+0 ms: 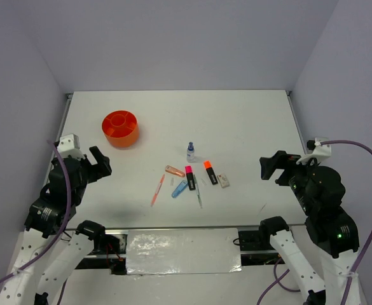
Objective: Sort the stationery into containers
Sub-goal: Pick up the pen from the center of the board.
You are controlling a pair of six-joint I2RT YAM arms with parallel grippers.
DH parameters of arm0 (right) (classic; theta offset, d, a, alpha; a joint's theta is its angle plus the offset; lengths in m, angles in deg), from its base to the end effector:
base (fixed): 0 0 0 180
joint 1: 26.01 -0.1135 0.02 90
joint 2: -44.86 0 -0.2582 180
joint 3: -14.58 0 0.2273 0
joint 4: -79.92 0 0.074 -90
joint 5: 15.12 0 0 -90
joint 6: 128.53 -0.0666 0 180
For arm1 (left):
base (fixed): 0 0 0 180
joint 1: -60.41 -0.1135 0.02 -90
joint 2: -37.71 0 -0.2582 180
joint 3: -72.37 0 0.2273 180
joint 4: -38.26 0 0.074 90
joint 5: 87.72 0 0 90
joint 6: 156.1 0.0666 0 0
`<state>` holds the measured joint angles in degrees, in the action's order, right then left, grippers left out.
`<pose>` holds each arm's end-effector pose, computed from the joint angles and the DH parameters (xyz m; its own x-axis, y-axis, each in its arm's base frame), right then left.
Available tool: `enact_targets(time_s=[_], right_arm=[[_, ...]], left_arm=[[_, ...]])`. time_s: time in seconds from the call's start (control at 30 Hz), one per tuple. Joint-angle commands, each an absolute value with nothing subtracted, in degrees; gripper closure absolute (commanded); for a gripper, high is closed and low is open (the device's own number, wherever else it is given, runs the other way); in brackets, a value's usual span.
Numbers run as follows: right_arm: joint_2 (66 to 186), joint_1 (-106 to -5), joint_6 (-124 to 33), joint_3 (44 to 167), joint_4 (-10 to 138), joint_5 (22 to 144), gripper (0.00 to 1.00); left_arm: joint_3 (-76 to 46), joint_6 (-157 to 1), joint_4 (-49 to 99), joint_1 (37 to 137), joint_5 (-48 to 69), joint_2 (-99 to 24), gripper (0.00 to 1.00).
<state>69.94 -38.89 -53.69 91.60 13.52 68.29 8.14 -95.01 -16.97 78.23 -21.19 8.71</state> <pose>0.0621 0.0064 0.3669 -0.2645 0.2060 -0.9421 -0.0455 0.9732 0.2256 0.1098 -0.0074 0.3236 -0.2485 -0.3859 -0.8884 -0.2236 0.9153 -0.3350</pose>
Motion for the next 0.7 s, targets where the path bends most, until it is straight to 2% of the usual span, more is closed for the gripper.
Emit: enact_targets(time_s=[0.0, 0.3, 0.47, 0.57, 0.67], right_arm=[[70.70, -39.10, -54.27, 92.64, 13.19, 66.00, 0.00], [72.36, -39.10, -54.26, 91.50, 15.92, 72.94, 0.00], [77.99, -39.19, -58.11, 87.82, 19.77, 85.30, 0.00], [85.61, -44.96, -61.37, 83.16, 23.39, 85.26, 0.00], [88.97, -60.34, -65.93, 80.69, 25.50, 69.56, 0.00]], left_arm=[[6.97, -95.90, -15.98, 78.86, -22.24, 9.67, 0.01], [6.97, -95.90, -16.15, 79.21, -22.60, 9.84, 0.01], [7.15, -95.72, -15.80, 79.22, -21.98, 9.41, 0.01], [7.15, -95.64, -15.71, 79.22, -21.63, 8.27, 0.01], [7.15, -95.46, -15.80, 79.22, -21.54, 7.74, 0.01]])
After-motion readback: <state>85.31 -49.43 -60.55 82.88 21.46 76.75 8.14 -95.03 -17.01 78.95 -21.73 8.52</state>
